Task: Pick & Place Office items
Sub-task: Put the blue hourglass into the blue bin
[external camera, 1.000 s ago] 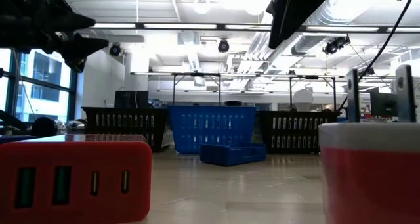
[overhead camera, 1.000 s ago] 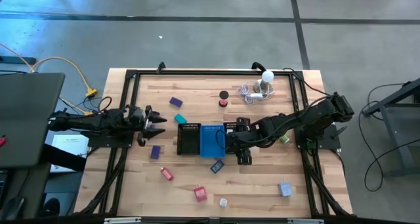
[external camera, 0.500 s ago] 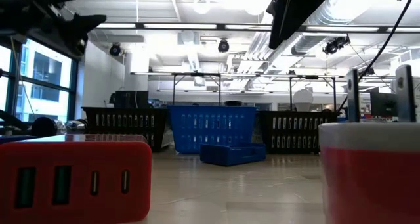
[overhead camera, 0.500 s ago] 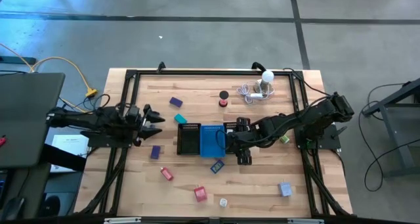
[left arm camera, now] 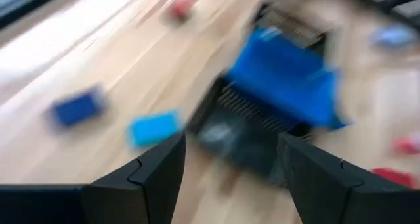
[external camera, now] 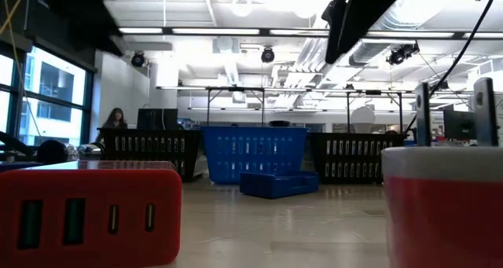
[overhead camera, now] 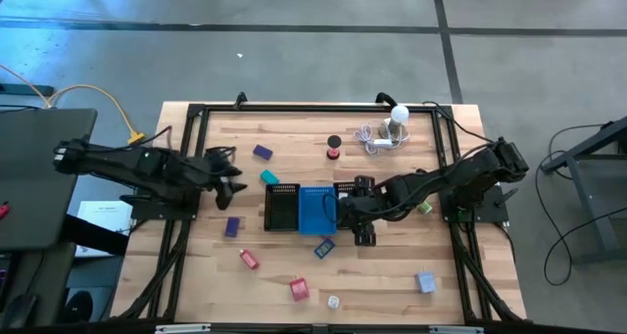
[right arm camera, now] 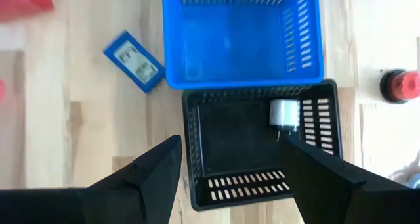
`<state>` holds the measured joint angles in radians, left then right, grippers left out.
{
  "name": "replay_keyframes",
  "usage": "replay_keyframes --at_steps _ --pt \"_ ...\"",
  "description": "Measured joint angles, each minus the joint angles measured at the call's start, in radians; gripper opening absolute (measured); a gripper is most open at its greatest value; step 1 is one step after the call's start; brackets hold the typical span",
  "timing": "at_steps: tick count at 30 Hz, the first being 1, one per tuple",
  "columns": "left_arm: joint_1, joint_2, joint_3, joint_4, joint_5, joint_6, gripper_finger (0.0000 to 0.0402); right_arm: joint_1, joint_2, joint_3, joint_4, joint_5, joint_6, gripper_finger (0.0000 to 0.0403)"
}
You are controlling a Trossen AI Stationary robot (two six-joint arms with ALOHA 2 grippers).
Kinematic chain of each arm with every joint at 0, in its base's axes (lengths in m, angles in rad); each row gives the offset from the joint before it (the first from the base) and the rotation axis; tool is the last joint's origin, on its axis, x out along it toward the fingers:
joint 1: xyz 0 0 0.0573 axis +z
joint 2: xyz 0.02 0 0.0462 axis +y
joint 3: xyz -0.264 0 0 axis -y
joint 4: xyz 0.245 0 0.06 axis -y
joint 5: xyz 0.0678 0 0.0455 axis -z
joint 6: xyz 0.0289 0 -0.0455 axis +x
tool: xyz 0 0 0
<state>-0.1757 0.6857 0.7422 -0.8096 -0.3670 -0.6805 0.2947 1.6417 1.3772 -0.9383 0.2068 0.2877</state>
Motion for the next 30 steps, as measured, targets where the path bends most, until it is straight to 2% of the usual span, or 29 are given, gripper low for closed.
replay_keyframes --at_steps 6,11,19,25,30 --pt "0.0 0.097 0.019 -0.232 -0.002 -0.438 0.0236 0.0 0.001 -0.061 0.01 -0.002 -0.003 0.0244" --pt "0.001 0.186 0.018 -0.367 0.005 -0.609 0.0236 0.0 0.001 -0.085 0.036 -0.001 -0.003 0.0244" --pt "0.022 0.292 0.018 -0.372 0.028 -0.679 0.0236 0.0 0.001 -0.085 0.048 0.0 -0.005 0.0244" --pt "0.088 0.348 0.017 -0.372 0.083 -0.51 0.0236 0.0 0.001 -0.084 0.074 0.0 -0.03 0.0244" --pt "0.169 0.345 0.016 -0.372 0.102 -0.503 0.0236 0.0 0.001 -0.084 0.082 -0.001 -0.03 0.0244"
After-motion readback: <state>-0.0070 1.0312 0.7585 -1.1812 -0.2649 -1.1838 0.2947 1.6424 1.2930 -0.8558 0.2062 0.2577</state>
